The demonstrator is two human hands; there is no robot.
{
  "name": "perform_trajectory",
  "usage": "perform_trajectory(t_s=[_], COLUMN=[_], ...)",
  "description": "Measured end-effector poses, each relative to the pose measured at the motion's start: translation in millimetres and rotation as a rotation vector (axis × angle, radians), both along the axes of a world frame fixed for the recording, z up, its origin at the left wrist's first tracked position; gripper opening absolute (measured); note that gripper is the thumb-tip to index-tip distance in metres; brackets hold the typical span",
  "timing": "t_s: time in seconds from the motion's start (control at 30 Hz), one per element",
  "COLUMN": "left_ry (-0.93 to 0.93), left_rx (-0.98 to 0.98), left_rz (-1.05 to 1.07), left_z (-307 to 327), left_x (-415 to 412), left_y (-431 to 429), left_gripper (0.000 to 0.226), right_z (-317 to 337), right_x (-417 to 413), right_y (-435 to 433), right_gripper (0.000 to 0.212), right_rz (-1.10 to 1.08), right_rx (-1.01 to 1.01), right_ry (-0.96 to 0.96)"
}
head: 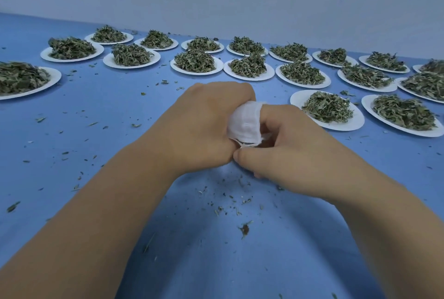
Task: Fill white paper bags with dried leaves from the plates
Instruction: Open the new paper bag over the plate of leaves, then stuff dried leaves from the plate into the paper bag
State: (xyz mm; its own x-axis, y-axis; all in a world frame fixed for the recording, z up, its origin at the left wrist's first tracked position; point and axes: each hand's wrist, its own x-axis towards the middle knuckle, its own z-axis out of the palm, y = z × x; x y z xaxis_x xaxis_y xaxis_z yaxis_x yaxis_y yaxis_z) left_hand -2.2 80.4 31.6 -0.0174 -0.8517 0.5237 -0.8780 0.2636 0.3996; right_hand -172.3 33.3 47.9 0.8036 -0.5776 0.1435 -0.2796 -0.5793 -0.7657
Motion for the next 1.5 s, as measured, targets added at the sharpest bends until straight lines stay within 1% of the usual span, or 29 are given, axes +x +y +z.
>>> perform_trajectory(t_s=[0.07, 0.17, 0.2, 0.23, 0.27, 0.3, 0.33, 0.37, 0.4, 0.43, 0.5, 0.53, 0.57, 0.6, 0.63, 0.7, 0.8, 0.87, 0.97, 1.07, 1.17, 1.23, 1.37, 1.5], left_ry=[-0.038, -0.065, -0.060, -0.050, -0.041, -0.034, -0.029, -0.025, -0.026, -0.031, -0.057, -0.086, -0.137, -0.199, -0.251, -0.293, -0.258, -0.237, -0.245, -0.237, -0.231, -0.241, -0.241, -0.206], left_rx=[-0.032, -0.053, -0.051, -0.050, -0.048, -0.038, -0.019, 0.005, 0.035, 0.071, 0.160, 0.205, 0.246, 0.278, 0.298, 0.306, 0.272, 0.270, 0.265, 0.240, 0.170, 0.173, 0.215, 0.212], left_rz=[0.008, 0.051, 0.078, 0.112, 0.149, 0.184, 0.213, 0.233, 0.241, 0.243, 0.253, 0.261, 0.266, 0.271, 0.279, 0.283, 0.267, 0.259, 0.227, 0.215, 0.205, 0.210, 0.223, 0.208], left_z=[0.9, 1.5, 1.0, 0.9, 0.9, 1.0, 1.0, 0.7, -0.1, -1.3, -3.1, -2.8, -1.0, 1.8, 5.5, 12.0, 9.6, 2.4, -1.6, 0.8, 1.5, 0.2, -4.7, -7.6], left_x=[0.0, 3.4, 6.8, 11.7, 18.1, 24.9, 30.3, 33.9, 36.1, 36.7, 34.2, 33.0, 33.0, 33.4, 34.4, 36.2, 29.4, 24.4, 22.4, 21.5, 16.9, 14.5, 12.5, 8.3], left_y=[0.0, 0.0, 0.0, 0.3, 0.7, 1.5, 2.1, 2.4, 1.6, -0.1, -5.0, -8.6, -13.1, -18.3, -22.5, -30.6, -37.5, -38.4, -35.7, -31.7, -28.8, -28.8, -31.2, -33.5], left_gripper=[0.031, 0.030, 0.028, 0.027, 0.027, 0.027, 0.028, 0.029, 0.029, 0.029, 0.028, 0.029, 0.029, 0.029, 0.030, 0.032, 0.035, 0.037, 0.041, 0.042, 0.044, 0.046, 0.046, 0.043], right_z=[0.5, -1.2, -1.2, -1.1, 0.5, 3.2, 6.5, 9.2, 11.8, 14.9, 18.3, 17.5, 14.8, 11.0, 6.5, -0.9, -9.8, -14.4, -13.8, -8.6, -6.3, -4.3, -5.2, -5.8], right_x=[-1.9, -1.3, -1.8, -3.0, -5.3, -8.8, -12.9, -17.5, -21.7, -23.5, -22.3, -20.3, -18.1, -16.1, -14.5, -13.5, -18.1, -20.9, -24.4, -26.3, -25.9, -25.5, -22.4, -18.2], right_y=[-2.2, -1.5, -1.2, -2.7, -5.8, -10.3, -15.6, -23.1, -31.4, -40.0, -52.9, -57.3, -60.5, -62.5, -63.5, -65.5, -71.0, -74.2, -75.1, -73.5, -71.3, -68.3, -63.6, -59.1], right_gripper=[0.020, 0.013, 0.014, 0.021, 0.032, 0.037, 0.036, 0.030, 0.024, 0.023, 0.041, 0.049, 0.053, 0.054, 0.052, 0.043, 0.025, 0.017, 0.019, 0.024, 0.025, 0.023, 0.017, 0.021], right_rz=[0.019, 0.050, 0.041, 0.004, -0.069, -0.155, -0.229, -0.269, -0.274, -0.237, -0.149, -0.115, -0.085, -0.072, -0.072, -0.106, -0.170, -0.196, -0.231, -0.275, -0.281, -0.279, -0.284, -0.262], right_rx=[0.049, -0.020, -0.054, -0.076, -0.076, -0.083, -0.113, -0.170, -0.242, -0.300, -0.372, -0.383, -0.391, -0.398, -0.406, -0.432, -0.472, -0.458, -0.439, -0.418, -0.389, -0.336, -0.294, -0.280], right_ry=[-0.012, 0.011, -0.006, -0.053, -0.131, -0.216, -0.276, -0.271, -0.178, -0.011, 0.345, 0.458, 0.522, 0.547, 0.540, 0.473, 0.309, 0.226, 0.155, 0.036, -0.059, -0.110, -0.176, -0.194])
